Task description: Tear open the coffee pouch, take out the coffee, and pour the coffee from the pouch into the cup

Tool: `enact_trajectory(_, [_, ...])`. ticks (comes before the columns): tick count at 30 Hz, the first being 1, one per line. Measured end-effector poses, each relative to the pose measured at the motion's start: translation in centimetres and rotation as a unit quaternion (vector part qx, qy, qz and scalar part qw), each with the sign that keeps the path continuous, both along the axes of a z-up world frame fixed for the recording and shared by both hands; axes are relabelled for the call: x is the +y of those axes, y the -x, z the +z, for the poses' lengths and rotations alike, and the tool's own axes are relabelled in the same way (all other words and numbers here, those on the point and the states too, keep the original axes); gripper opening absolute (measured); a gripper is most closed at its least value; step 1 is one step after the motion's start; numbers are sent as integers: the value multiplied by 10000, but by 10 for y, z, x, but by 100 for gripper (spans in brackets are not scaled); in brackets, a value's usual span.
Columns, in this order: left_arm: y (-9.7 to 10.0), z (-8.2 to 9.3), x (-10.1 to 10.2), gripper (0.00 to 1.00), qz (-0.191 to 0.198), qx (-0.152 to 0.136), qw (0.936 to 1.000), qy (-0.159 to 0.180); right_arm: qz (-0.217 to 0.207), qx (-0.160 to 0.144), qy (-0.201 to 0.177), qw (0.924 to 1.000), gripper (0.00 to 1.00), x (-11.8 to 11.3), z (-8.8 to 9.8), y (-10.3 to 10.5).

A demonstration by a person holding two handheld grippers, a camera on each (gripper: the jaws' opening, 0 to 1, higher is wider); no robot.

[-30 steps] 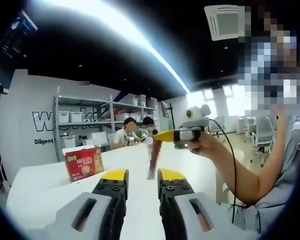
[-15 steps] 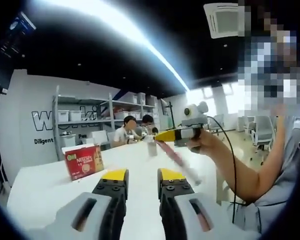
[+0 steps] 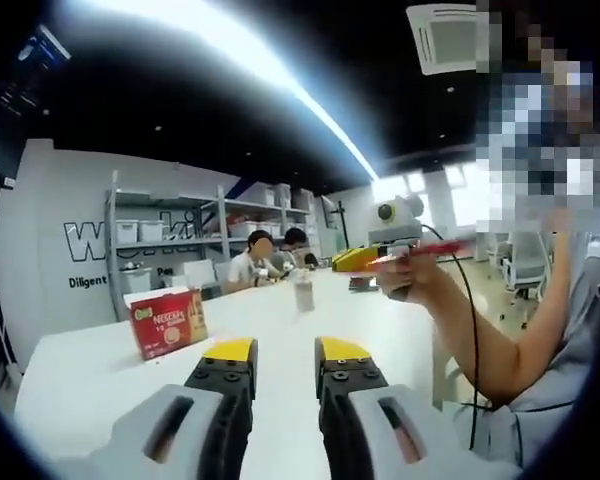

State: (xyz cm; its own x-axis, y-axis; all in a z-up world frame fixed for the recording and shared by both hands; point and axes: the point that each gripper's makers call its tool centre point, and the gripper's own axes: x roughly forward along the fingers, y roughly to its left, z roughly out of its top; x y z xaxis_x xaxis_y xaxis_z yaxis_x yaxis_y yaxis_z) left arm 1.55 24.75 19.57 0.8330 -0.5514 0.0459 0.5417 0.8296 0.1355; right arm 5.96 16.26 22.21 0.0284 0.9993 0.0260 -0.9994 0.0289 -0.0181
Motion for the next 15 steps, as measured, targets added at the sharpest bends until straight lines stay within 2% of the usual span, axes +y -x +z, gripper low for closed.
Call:
enact_trajectory(2, [0,0,-2,25,-13,7,10000,-13,-563,-82,137,9983,0,-1,-9,-23])
enact_trajectory(4, [-1,-1,-3,25,-25,9,10000,-39,-1170,-350,17,9925,0,-7,-5,-45])
enact_trajectory(5, [-1,-1,-3,25,-32,15,10000,-39,-1122,-429,-60,9927,0,-7,0,-40])
enact_trajectory(8, [-1,-2,-4,25,-40,32,10000,-46,-437,-486,-466,9968,0,-5,20,-10])
enact_trajectory(11, [-1,-1,-3,25,-36,18,10000,-29,-54,-310,95,9995,0,0,0,0])
enact_trajectory(13, [-1,0,-3,25,-32,9,10000,-22,466,-128,-107,9988,0,-1,2,18])
enact_trajectory(14, [-1,0,-3,25,-32,9,10000,-24,614,-128,-214,9978,0,-3,7,24])
enact_trajectory(15, [-1,-1,-3,25,-28,14,10000,-29,550,-177,-388,9976,0,-7,16,22])
